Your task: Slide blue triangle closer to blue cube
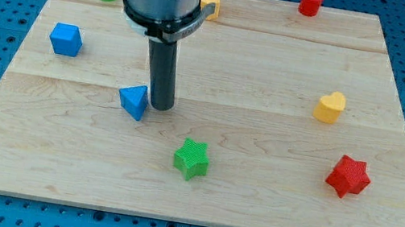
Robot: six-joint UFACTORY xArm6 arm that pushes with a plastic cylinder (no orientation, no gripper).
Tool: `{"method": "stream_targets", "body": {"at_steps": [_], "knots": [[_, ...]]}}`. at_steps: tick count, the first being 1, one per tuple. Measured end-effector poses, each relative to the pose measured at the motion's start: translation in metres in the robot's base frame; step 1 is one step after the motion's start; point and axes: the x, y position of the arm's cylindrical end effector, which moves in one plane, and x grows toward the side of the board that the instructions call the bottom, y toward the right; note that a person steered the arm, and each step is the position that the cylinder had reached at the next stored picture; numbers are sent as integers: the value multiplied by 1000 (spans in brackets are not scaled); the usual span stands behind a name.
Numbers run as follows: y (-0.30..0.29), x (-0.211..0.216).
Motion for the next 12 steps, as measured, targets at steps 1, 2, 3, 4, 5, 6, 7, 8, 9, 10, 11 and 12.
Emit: {"method": "stream_targets", "body": {"at_steps": [1, 2, 3, 4, 5, 6, 7, 8, 9, 10, 11, 12], "knots": [[-21, 13], [-25, 8], [-29, 0], [-27, -35], [-45, -41], [-52, -26], [-51, -19], [-48, -4], [-51, 19], [-60, 38], [-81, 54], [-82, 34]]}}
